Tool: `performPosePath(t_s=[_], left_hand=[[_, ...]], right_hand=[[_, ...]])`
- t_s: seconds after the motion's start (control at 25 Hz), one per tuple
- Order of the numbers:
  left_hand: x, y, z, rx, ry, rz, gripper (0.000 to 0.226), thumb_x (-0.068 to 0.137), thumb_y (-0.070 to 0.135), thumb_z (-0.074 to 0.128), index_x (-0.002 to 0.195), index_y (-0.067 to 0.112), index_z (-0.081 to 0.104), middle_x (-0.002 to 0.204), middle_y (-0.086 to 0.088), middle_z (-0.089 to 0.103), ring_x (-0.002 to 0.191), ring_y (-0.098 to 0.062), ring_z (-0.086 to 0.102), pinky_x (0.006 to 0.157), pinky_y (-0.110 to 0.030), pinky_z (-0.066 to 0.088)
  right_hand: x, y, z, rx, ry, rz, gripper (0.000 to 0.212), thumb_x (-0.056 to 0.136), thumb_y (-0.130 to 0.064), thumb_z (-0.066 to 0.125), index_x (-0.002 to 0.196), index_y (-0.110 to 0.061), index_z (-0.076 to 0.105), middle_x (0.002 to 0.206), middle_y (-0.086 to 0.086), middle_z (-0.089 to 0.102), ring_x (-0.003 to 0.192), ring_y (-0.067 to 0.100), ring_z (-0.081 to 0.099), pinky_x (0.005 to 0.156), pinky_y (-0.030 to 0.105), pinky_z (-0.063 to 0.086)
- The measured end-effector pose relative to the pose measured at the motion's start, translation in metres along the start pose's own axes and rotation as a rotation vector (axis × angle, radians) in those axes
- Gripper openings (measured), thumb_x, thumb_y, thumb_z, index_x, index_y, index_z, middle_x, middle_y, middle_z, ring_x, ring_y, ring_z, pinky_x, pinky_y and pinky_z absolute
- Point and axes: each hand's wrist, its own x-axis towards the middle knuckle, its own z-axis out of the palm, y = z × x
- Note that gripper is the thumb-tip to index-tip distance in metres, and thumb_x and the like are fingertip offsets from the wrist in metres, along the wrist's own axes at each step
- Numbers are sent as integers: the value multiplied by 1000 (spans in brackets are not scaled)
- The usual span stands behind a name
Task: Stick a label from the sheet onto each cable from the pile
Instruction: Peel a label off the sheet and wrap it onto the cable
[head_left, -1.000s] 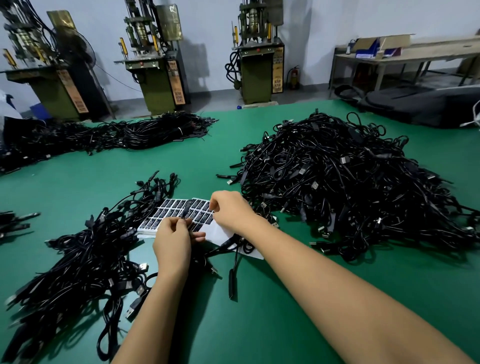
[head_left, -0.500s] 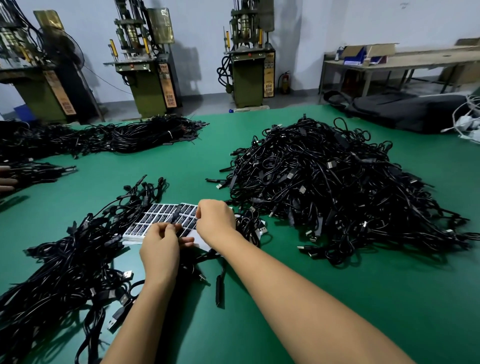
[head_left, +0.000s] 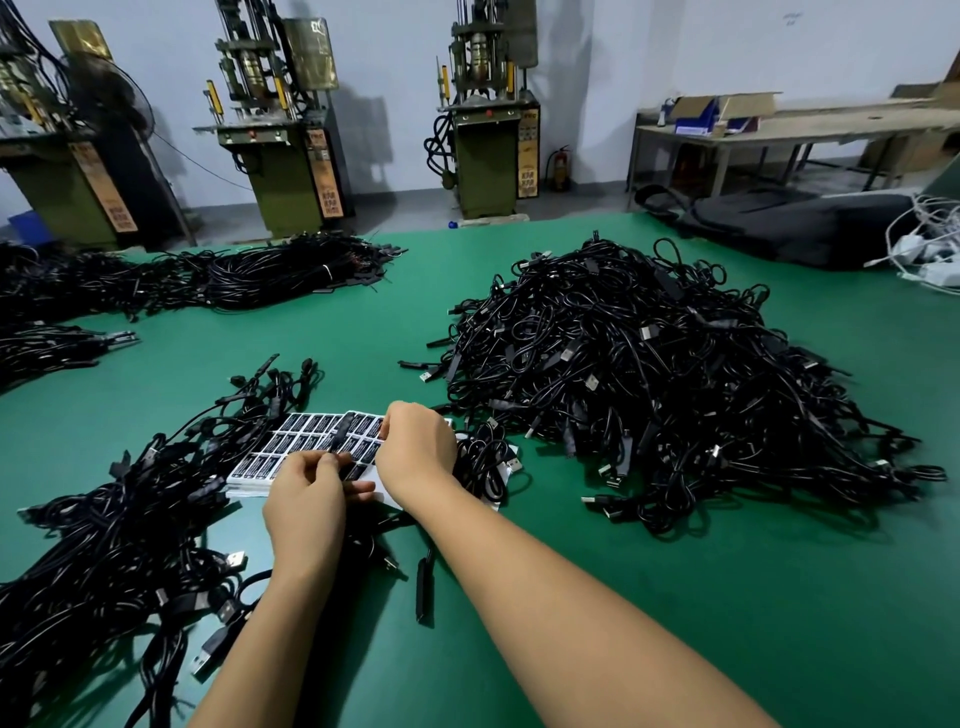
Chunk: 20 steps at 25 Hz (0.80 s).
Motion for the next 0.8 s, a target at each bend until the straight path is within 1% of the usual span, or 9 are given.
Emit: performPosePath(t_s=[0.16,0.32,0.48,0.6,0.64,0.68,0.72,0.8], left_hand=[[0,0,1,37,-5,26,16,96,12,44,90,12,58,93,0,71,60,-22,71,70,-40,58],[-1,0,1,40,-5,30,15,96,12,44,92,11,58,94,-2,71,60,-22,71,69,-39,58],[-2,1,2,24,0,21,15,97,11,44,92,10,59,92,-2,71,59,-19,71,60,-33,54],[-3,2,2,26,-1,21,15,97,11,44,93,10,58,91,-2,71,59,-18,71,57,-30,53],[-4,2,3,25,-4,18,15,97,12,44,93,10,58,91,-2,71,59,-19,71,57,-30,54],[-4,2,3,20,-5,15,15,97,12,44,93,9,58,91,-3,71,59,-19,71,57,-31,54],[-4,2,3,10,-6,12,15,97,11,44,93,9,58,91,-4,71,59,-20,71,58,-32,55],[-5,3,3,-8,-5,9,15,97,10,44,91,9,58,90,-7,70,58,-22,70,59,-34,56]], right_hand=[[-3,1,0,-15,29,-41,27,87,5,47,104,-8,64,106,13,66,101,34,58,80,35,48],[-2,-1,-1,-28,1,-32,24,87,4,51,103,-8,64,105,15,66,101,35,58,78,35,48],[0,-3,-4,-55,-36,-31,12,84,1,56,89,-9,57,100,15,66,97,36,58,70,34,46],[1,-4,-3,-48,-38,-20,14,85,1,55,93,-9,59,101,16,65,97,36,57,72,35,45],[2,-4,-3,-48,-47,-16,13,85,0,55,91,-10,58,103,17,65,98,36,57,74,35,44],[3,-4,-3,-54,-64,-14,10,85,0,54,86,-10,55,103,17,65,99,36,57,75,36,43],[5,-4,-3,-62,-87,-7,13,85,-1,54,78,-10,48,102,17,65,98,35,57,74,35,42],[9,-3,-5,-79,-152,-2,24,86,-4,53,67,-12,40,93,15,62,91,34,58,71,34,42]])
